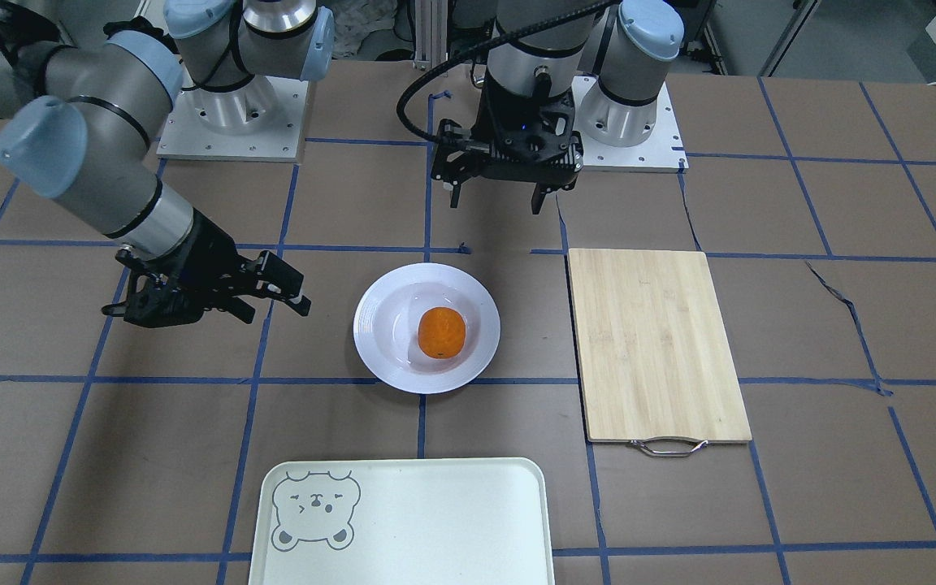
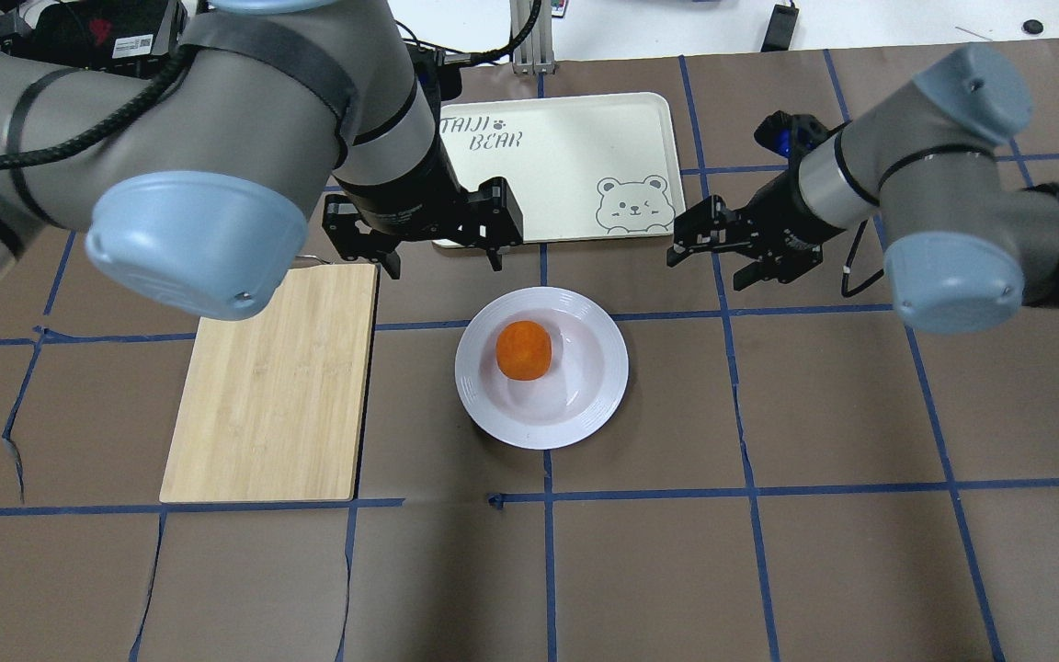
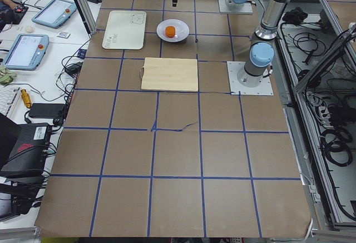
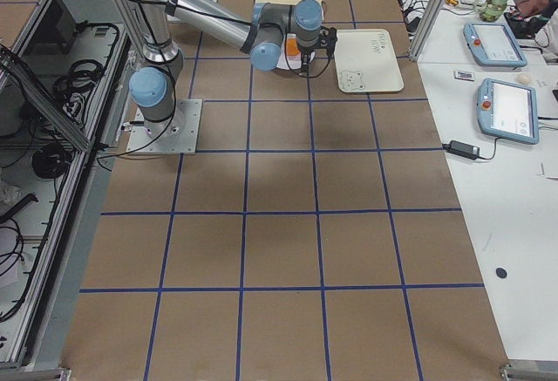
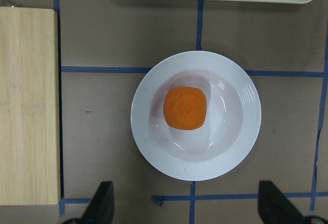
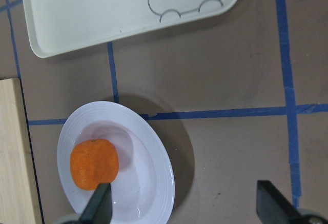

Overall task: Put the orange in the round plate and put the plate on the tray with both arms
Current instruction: 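Raise the left gripper from the plate while the right gripper approaches the rim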

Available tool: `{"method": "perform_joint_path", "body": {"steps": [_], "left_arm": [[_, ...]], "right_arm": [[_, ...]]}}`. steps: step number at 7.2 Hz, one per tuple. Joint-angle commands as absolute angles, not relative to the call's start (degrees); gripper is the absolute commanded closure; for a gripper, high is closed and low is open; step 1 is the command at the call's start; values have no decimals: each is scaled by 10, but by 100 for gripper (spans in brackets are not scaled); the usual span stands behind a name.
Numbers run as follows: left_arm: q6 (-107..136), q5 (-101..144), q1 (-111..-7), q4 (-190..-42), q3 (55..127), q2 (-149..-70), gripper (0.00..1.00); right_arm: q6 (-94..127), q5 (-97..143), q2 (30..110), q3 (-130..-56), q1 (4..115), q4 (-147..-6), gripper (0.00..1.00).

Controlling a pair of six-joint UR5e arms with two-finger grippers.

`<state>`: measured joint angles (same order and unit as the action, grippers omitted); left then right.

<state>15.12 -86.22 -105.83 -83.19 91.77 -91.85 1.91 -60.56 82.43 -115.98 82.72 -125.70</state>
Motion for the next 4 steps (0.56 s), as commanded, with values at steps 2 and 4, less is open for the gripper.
{"method": "perform_joint_path", "body": {"steps": [2, 4], "left_arm": [[37, -877, -979, -878, 918, -889, 0], [-6, -920, -931, -850, 916, -882, 0]], "right_arm": [[87, -545, 741, -1239, 875, -1459, 0], [119, -548, 731, -1239, 898, -1474, 0]]}}
